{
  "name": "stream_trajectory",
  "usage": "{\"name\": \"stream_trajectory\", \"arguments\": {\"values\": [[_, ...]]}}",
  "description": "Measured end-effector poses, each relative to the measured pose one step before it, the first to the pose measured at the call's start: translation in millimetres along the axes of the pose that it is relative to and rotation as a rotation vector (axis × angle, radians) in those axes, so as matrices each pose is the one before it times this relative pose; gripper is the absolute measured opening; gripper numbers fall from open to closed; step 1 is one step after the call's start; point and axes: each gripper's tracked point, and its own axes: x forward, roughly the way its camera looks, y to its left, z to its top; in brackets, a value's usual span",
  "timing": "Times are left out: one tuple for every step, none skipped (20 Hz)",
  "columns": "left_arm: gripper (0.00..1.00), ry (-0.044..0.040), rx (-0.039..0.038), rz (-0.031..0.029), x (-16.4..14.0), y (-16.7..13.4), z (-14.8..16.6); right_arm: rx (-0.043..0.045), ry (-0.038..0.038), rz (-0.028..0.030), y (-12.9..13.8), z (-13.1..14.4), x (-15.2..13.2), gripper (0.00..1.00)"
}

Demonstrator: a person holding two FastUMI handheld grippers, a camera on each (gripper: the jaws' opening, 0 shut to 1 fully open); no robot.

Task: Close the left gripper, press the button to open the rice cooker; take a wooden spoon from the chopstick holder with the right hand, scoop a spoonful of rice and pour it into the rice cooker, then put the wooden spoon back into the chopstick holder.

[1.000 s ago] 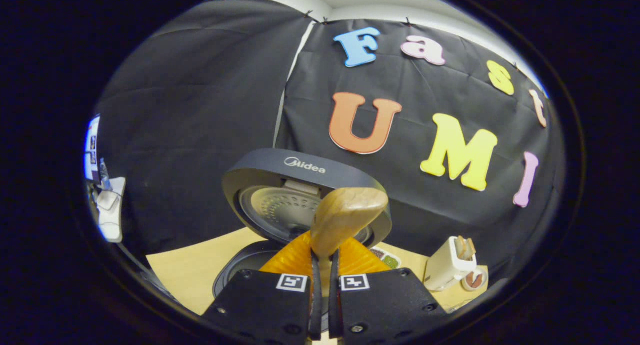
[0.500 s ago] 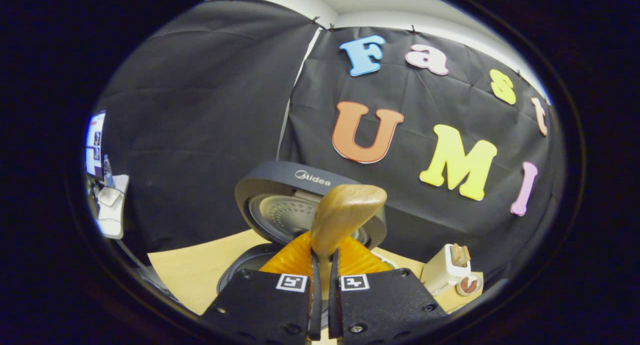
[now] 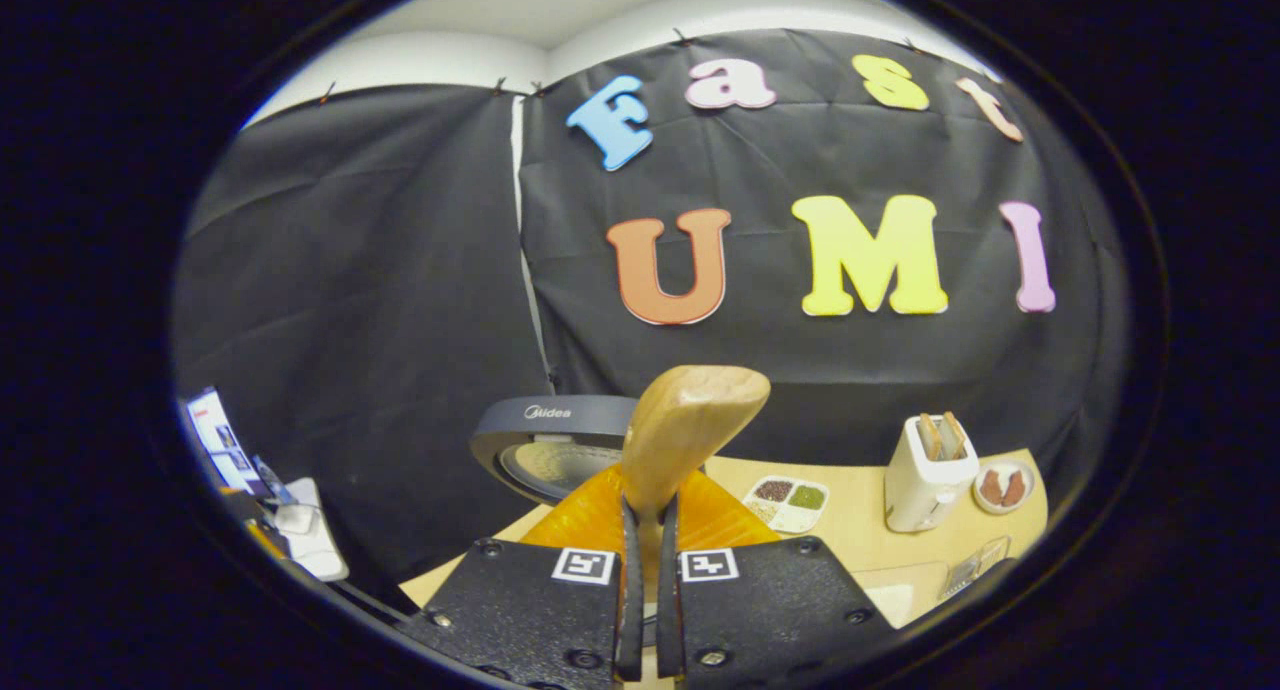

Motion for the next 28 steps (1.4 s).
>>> {"name": "stream_trajectory", "arguments": {"values": [[0.95, -0.00049, 0.001, -0.00823, 2.37, -9.61, 0.73, 0.0292, -0.00505, -0.00611, -12.16, 5.24, -8.81, 0.11], [0.95, 0.00013, -0.00106, -0.00983, 3.42, -9.31, 1.89, 0.02136, -0.00443, -0.00645, -11.27, 3.85, -9.08, 0.11], [0.95, 0.00174, -0.00052, -0.01092, 2.19, -8.17, 0.39, 0.01979, -0.00367, -0.01225, -13.94, 3.74, -11.04, 0.11], [0.95, 0.00472, -0.00128, -0.01077, 4.31, -9.13, 0.53, 0.01675, -0.00475, -0.01434, -14.66, 3.52, -9.05, 0.11], [0.95, 0.0037, -0.00265, -0.01235, 3.26, -10.15, -0.03, 0.01533, -0.00701, -0.01206, -16.63, 4.87, -8.95, 0.11], [0.95, 0.00284, -0.00308, -0.01082, 4.8, -8.76, 1.32, 0.01053, -0.00947, -0.01725, -16.84, 4.02, -8.11, 0.11], [0.95, 0.0056, 0.00112, -0.00779, 6.56, -8.42, 0.44, 0.00343, -0.00752, -0.02273, -19.71, 4.46, -9.74, 0.11], [0.95, 0.00673, 0.00444, -0.00197, 5.62, -6.98, -0.4, 0.00216, -0.0076, -0.03108, -22.1, 1.98, -8.27, 0.11], [0.95, 0.00706, 0.00493, -0.00452, 5.75, -6.59, -1.32, 0.00493, -0.0082, -0.03272, -24.46, 2.08, -7.38, 0.11], [0.95, 0.0051, 0.00305, -0.00111, 6.32, -7.23, 0.34, 0.00477, -0.00258, -0.03099, -22.04, 0.68, -5.28, 0.11], [0.95, 0.00285, 0.00009, -0.00115, 5.26, -5.34, 1.14, 0.00718, -0.00059, -0.03232, -24.06, 0.84, -4.71, 0.11], [0.95, 0.00439, -0.00079, -0.00378, 5.24, -6.55, 1.07, 0.00973, 0.00256, -0.03338, -24.64, -0.15, -3.15, 0.11], [0.95, 0.00449, 0.00005, -0.00164, 5.75, -6.96, 3.05, 0.00993, 0.00388, -0.03222, -25.68, 0.83, -2.01, 0.11], [0.95, 0.00342, -0.00014, 0.00033, 5.2, -6.65, -0.21, 0.01005, 0.00394, -0.03201, -23.0, -0.57, -0.03, 0.11], [0.95, 0.00232, -0.00137, 0.00489, 5.21, -5.83, -0.59, 0.00923, 0.00336, -0.03359, -25.55, 0.58, 1.22, 0.11], [0.95, 0.00632, -0.00181, 0.00315, 7.24, -7.36, 0.3, 0.00622, 0.00526, -0.03582, -24.33, -1.54, 1.91, 0.11], [0.95, 0.00643, -0.00033, 0.00089, 5.17, -7.89, -0.46, 0.00787, 0.00757, -0.03356, -23.74, -1.71, 4.13, 0.11], [0.95, 0.00218, 0.00051, -0.00103, 3.92, -7.89, 1.01, 0.009, 0.01289, -0.02736, -19.11, -4.3, 5.65, 0.11], [0.95, 0.00493, 0.00326, -0.00678, 4.16, -8.29, 1.28, 0.01049, 0.01404, -0.02262, -18.42, -5.06, 6.02, 0.11], [0.95, 0.00453, 0.00847, -0.00438, 4.11, -8.78, -0.87, 0.01217, 0.01371, -0.0206, -16.74, -5.64, 6.61, 0.11], [0.95, 0.00481, 0.01293, -0.00068, 5.06, -5.33, 0.18, 0.01027, 0.01542, -0.02024, -15.78, -5.6, 6.97, 0.11], [0.95, 0.00436, 0.0106, 0.00213, 3.29, -4.37, 0.12, 0.00909, 0.01295, -0.01574, -11.69, -5.24, 7.18, 0.11], [0.95, 0.00249, 0.00633, 0.00123, 2.84, -4.89, 1.91, 0.00761, 0.0123, -0.01025, -10.81, -5.38, 8.81, 0.11], [0.95, 0.00189, 0.00306, 0.00043, 2.27, -4.35, 2.16, 0.00984, 0.01899, -0.01136, -10.95, -7.99, 8.74, 0.11], [0.95, 0.00044, 0.00522, 0.00323, 1.9, -3.97, 1.8, 0.00843, 0.01357, -0.01156, -9.71, -7.05, 8.7, 0.11], [0.95, 0.0043, 0.00526, 0.00778, 2.65, -1.11, 0.64, 0.0058, 0.01461, -0.00908, -7.74, -6.39, 9.58, 0.11], [0.95, 0.00393, 0.00093, 0.0117, 0.91, 0.99, 0.48, 0.00732, 0.01595, -0.0074, -7.99, -6.17, 9.44, 0.11], [0.95, 0.00187, -0.00504, 0.01069, 0.49, 1.33, 1.49, 0.01176, 0.01386, -0.00738, -6.2, -5.95, 8.46, 0.11]]}}
